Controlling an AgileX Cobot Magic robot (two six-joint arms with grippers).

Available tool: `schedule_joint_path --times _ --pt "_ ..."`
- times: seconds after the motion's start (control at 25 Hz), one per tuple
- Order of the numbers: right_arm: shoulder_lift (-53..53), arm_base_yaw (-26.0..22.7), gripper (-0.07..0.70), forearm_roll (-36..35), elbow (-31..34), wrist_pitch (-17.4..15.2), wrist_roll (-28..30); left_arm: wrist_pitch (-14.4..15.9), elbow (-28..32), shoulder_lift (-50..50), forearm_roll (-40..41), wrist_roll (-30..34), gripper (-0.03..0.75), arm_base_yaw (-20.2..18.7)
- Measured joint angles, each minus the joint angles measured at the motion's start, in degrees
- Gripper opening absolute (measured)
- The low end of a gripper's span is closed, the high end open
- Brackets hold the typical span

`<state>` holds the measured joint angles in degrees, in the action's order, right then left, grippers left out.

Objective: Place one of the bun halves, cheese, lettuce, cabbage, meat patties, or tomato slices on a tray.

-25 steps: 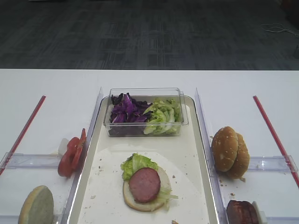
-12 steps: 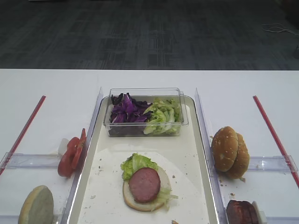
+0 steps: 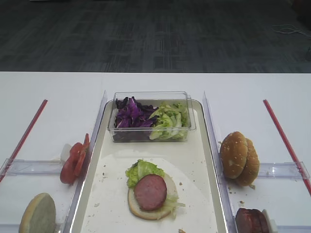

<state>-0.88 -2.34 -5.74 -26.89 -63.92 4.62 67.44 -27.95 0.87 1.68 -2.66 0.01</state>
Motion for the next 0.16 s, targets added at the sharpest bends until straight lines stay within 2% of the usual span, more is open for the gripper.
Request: schedule_joint_path --times 0.16 --pt "0.0 0.0 0.433 0.0 0.0 0.0 0.0 0.0 0.0 0.0 0.0 0.0 0.421 0.0"
